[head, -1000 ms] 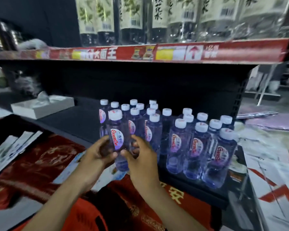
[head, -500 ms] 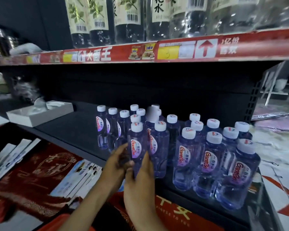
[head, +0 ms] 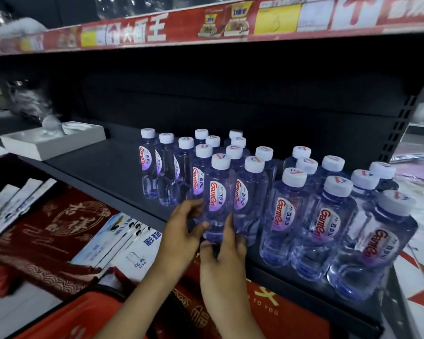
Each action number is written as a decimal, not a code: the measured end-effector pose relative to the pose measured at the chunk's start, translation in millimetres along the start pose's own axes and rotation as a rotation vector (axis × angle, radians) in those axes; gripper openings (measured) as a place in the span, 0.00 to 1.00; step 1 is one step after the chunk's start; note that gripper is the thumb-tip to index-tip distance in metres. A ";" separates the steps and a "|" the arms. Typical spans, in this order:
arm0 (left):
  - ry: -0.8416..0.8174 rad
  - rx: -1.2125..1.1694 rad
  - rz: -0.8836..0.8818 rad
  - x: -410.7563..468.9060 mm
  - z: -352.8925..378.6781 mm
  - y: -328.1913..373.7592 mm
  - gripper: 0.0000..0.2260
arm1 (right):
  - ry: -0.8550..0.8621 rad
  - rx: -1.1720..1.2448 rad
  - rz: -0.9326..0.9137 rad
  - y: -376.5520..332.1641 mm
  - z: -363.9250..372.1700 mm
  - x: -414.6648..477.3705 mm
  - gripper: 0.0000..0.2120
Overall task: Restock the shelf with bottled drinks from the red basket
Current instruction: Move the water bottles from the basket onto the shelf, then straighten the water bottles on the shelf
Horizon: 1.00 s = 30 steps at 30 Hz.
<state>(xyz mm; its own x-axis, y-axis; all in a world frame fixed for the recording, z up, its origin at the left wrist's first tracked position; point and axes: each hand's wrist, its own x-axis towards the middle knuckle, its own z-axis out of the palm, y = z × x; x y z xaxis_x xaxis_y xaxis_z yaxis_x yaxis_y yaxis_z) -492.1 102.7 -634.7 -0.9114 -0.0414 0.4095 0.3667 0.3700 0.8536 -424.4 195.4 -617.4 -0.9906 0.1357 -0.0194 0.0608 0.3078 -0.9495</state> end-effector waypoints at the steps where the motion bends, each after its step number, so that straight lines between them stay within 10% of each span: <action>1: -0.009 -0.002 -0.002 -2.0 1.8 -0.6 0.23 | -0.001 0.002 0.007 0.8 -0.6 0.3 0.33; 12: 0.003 -0.040 -0.049 -5.6 10.1 -7.1 0.21 | 0.042 0.078 -0.007 6.1 0.4 2.2 0.30; 17: 0.017 0.126 -0.029 -17.3 -23.6 -8.4 0.15 | 0.225 -0.019 -0.205 10.5 8.0 -6.7 0.14; 24: 0.171 0.668 -0.493 -176.8 -185.8 -114.6 0.12 | -0.463 -0.694 -0.088 50.2 91.2 -17.4 0.16; 30: 0.053 0.765 -0.944 -336.0 -281.2 -172.0 0.16 | -0.635 -1.024 -0.024 80.1 141.6 -27.5 0.20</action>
<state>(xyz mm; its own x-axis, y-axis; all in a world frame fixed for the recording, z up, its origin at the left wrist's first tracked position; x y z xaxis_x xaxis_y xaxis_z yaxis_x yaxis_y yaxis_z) -196.4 -208.0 -828.6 -0.7448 -0.6217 -0.2426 -0.6582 0.6246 0.4203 -409.7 83.0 -737.3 -0.8590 -0.2798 -0.4287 -0.1746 0.9473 -0.2685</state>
